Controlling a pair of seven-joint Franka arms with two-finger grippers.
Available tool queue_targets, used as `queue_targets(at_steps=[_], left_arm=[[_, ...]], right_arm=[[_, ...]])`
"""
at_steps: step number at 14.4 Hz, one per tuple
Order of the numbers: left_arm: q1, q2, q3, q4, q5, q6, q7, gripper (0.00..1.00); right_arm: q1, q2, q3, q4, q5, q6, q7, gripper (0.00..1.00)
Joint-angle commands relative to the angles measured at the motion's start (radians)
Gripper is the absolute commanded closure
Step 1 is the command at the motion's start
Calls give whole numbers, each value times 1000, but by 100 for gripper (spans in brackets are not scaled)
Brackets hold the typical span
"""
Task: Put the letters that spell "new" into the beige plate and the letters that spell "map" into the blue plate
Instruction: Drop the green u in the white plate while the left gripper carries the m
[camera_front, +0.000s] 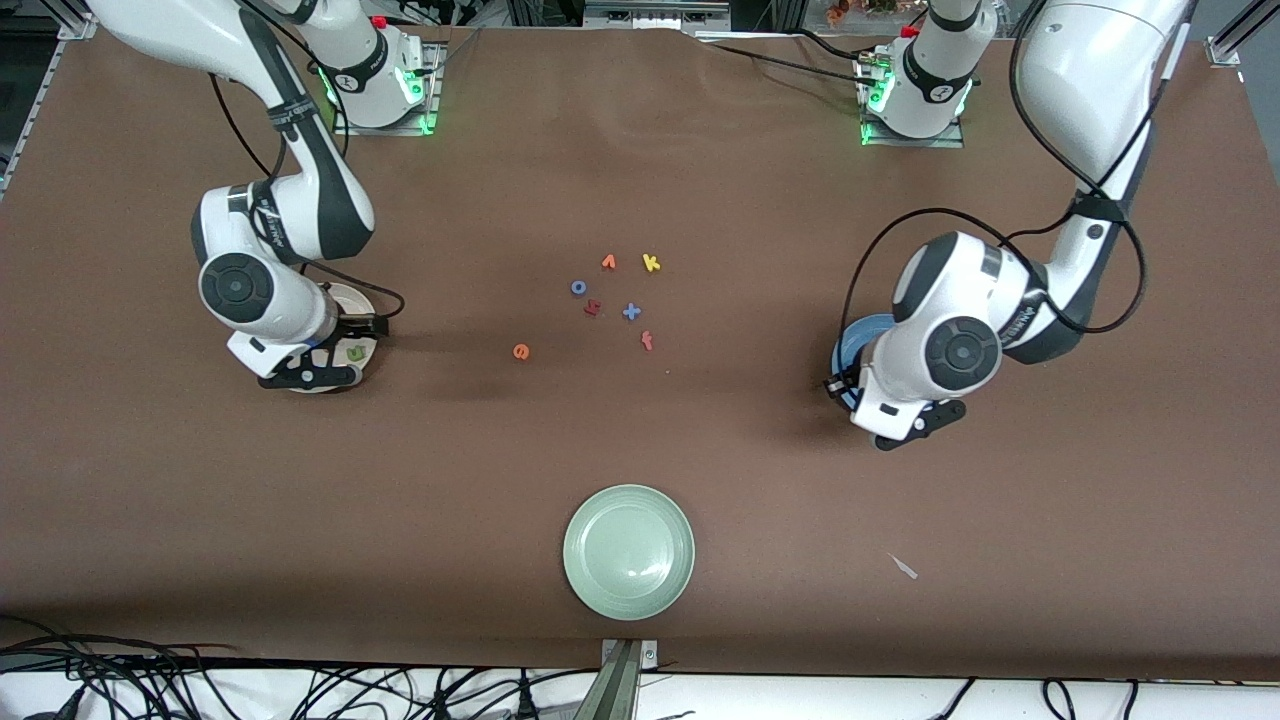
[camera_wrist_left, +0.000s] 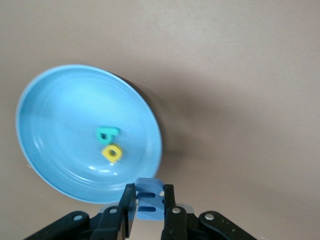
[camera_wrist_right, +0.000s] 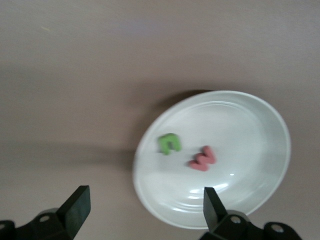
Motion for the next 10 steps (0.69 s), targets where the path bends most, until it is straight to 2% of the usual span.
queue_targets(at_steps=[1, 3, 7, 10], left_arm=[[42, -7, -3, 21, 24, -40, 107, 100], [62, -7, 6, 22, 54, -54, 147, 100], [132, -11, 4, 24, 93, -65, 256, 100], [160, -3, 1, -36, 90, -80, 354, 100]], right_arm=[[18, 32, 59, 35, 55, -6, 109, 0], [35, 64, 98, 66, 69, 17, 160, 0], [148, 193, 100, 175, 68, 89, 332, 0], [210, 262, 100, 221, 66, 167, 436, 0]])
